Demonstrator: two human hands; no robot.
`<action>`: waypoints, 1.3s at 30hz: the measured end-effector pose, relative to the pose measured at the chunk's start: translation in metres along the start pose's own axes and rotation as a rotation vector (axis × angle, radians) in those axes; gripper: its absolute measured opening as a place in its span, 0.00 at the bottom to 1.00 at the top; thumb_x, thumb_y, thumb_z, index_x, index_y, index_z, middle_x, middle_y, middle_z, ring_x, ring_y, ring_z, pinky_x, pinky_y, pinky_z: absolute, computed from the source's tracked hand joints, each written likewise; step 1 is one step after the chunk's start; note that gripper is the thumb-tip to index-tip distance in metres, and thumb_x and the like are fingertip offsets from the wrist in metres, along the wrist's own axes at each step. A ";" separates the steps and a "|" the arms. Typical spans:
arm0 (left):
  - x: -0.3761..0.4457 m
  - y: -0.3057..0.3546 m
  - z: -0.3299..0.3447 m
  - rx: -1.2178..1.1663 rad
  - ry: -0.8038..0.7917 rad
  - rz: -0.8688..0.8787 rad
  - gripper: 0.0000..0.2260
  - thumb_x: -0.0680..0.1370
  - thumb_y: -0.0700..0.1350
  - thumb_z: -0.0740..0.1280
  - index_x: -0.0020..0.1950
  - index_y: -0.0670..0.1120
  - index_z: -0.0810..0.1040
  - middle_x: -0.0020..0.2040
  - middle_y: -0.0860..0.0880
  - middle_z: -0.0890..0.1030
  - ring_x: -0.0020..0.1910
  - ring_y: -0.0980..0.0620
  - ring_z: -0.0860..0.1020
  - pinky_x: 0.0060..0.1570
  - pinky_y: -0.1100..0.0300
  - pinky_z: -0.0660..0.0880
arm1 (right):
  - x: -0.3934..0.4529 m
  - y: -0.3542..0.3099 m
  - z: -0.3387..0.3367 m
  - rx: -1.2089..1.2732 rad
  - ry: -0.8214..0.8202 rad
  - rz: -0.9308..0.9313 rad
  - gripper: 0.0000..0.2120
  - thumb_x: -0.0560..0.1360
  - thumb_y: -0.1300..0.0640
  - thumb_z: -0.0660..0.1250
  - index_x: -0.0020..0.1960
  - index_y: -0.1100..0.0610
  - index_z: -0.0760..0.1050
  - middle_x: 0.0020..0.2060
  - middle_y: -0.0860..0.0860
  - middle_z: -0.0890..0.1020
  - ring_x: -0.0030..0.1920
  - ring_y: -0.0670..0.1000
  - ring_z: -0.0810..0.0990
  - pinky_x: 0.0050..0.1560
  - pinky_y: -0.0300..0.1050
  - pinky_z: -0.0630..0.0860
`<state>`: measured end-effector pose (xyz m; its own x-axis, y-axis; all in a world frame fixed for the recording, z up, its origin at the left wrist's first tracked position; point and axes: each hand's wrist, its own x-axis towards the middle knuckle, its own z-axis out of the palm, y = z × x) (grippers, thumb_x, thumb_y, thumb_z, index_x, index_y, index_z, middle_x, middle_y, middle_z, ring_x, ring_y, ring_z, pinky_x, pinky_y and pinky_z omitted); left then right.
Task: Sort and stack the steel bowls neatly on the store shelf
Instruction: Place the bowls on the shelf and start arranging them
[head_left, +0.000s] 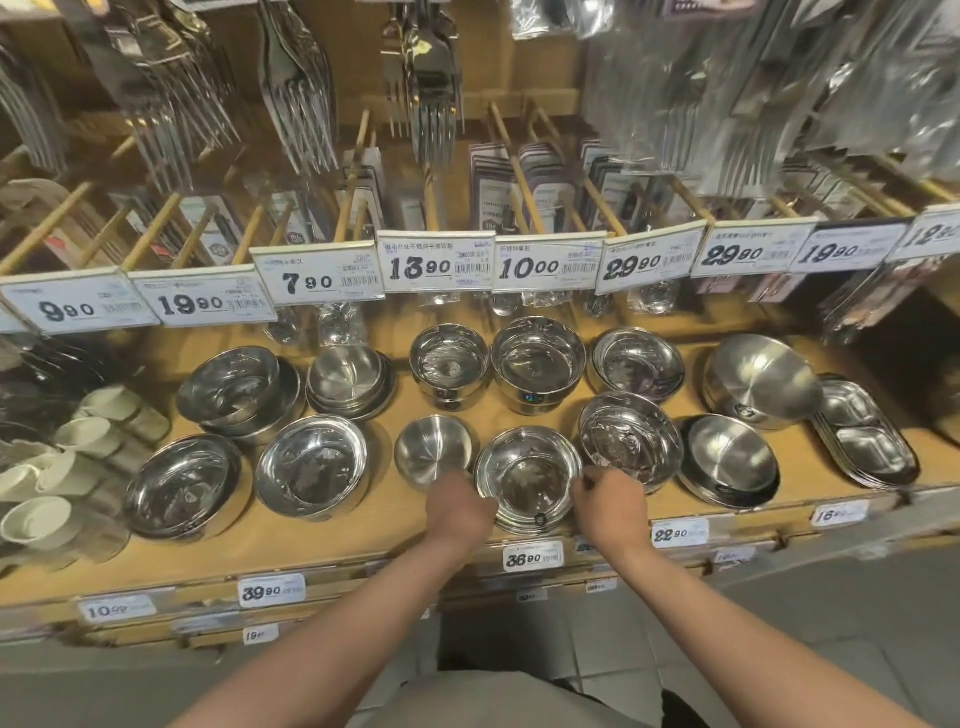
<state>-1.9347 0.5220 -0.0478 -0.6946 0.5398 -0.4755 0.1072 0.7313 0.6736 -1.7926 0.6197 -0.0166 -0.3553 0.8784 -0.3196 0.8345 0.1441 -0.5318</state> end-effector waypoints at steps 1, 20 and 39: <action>-0.002 0.001 0.000 -0.002 0.003 -0.001 0.13 0.74 0.34 0.70 0.58 0.40 0.75 0.43 0.40 0.84 0.41 0.43 0.85 0.44 0.45 0.83 | 0.000 -0.001 -0.001 -0.009 -0.002 -0.002 0.21 0.81 0.61 0.63 0.30 0.53 0.68 0.27 0.48 0.72 0.29 0.48 0.70 0.28 0.38 0.62; -0.003 0.008 -0.007 0.045 0.082 -0.039 0.11 0.76 0.35 0.69 0.58 0.39 0.80 0.43 0.46 0.81 0.39 0.51 0.77 0.41 0.59 0.75 | 0.005 -0.001 0.002 0.033 -0.144 0.119 0.13 0.80 0.58 0.67 0.37 0.61 0.77 0.28 0.50 0.77 0.26 0.43 0.75 0.25 0.32 0.66; -0.012 0.004 -0.017 -0.043 0.060 0.057 0.19 0.75 0.40 0.73 0.65 0.45 0.79 0.44 0.54 0.82 0.40 0.56 0.80 0.36 0.64 0.75 | -0.002 0.005 -0.010 0.141 -0.149 0.074 0.19 0.82 0.54 0.63 0.38 0.63 0.81 0.29 0.52 0.84 0.31 0.46 0.83 0.39 0.39 0.79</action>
<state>-1.9375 0.5115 -0.0296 -0.7297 0.5533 -0.4017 0.1180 0.6805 0.7232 -1.7831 0.6232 -0.0110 -0.3628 0.8055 -0.4687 0.7970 0.0076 -0.6039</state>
